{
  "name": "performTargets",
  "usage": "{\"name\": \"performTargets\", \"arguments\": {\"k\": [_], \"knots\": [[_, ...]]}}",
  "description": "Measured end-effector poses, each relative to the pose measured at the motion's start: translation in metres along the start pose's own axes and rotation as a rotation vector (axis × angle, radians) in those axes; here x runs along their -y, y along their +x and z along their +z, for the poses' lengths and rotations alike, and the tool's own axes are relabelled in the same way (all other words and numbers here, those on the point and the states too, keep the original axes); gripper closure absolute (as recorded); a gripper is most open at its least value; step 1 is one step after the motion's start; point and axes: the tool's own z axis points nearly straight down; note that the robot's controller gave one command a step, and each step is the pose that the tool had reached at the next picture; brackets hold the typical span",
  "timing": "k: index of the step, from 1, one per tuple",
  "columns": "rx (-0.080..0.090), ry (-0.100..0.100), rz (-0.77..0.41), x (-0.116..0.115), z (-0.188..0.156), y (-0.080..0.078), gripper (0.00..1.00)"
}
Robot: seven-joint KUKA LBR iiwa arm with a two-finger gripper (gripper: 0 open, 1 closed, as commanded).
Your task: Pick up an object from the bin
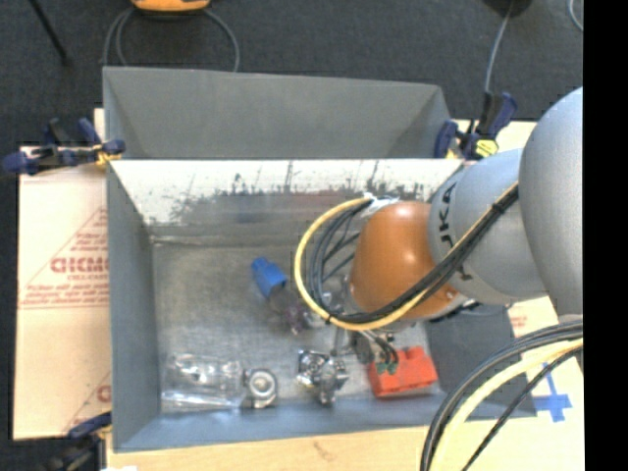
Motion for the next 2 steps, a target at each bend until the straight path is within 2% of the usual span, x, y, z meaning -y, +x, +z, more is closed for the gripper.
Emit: {"name": "performTargets", "arguments": {"k": [1,2], "knots": [[0.005,0.000,0.000,0.000,-0.003,-0.002,1.00],[0.000,-0.002,-0.316,-0.013,-0.151,0.003,1.00]]}}
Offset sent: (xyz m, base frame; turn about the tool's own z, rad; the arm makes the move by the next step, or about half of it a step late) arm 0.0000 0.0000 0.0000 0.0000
